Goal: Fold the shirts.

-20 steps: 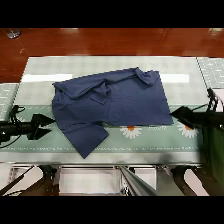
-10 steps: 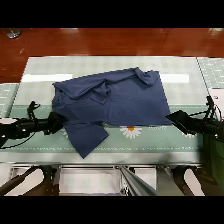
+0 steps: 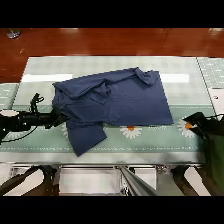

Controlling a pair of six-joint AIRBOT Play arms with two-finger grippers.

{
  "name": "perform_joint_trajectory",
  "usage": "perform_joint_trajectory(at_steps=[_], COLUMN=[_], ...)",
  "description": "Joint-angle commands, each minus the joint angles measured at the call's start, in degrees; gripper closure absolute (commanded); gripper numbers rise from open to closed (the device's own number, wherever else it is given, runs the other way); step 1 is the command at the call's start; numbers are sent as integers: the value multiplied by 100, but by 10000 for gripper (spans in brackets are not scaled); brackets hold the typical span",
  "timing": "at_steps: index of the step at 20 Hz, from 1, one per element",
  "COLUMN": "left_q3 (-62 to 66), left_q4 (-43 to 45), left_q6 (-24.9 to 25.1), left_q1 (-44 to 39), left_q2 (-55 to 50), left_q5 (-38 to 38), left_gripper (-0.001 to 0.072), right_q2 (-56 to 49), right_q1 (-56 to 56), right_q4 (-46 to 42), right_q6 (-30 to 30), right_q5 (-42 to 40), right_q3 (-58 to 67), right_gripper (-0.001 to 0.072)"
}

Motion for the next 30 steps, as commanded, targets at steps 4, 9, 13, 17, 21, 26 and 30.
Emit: perform_joint_trajectory(at_steps=[4, 9, 13, 17, 21, 26, 30], left_q3=[61, 61, 61, 496, 2538, 6008, 7746], left_q4=[-24, -24, -26, -107, -1069, -42, 1921], left_q6=[7, -11, -13, -13, -13, -826, -1429], left_q1=[-17, -17, -17, -13, -13, -11, -11], left_q2=[-2, -2, -2, 39, 407, 743, 1360], left_q5=[-50, -50, -50, -293, -640, -308, -621], left_gripper=[684, 684, 684, 684, 684, 685, 685], right_q2=[-1388, -2295, -2634, -2625, -2273, -1473, -164], right_q1=[660, 1414, 1967, 2345, 2345, 2345, 2334], right_q4=[678, 785, 970, 949, 903, 717, -586], right_q6=[-468, -422, -424, -625, -350, -4, 302], right_q5=[-90, -282, -380, 2, 632, 940, 925], right_q3=[125, 874, 1364, 2293, 4671, 7670, 8441], right_gripper=[88, 88, 464, 688, 688, 688, 688])
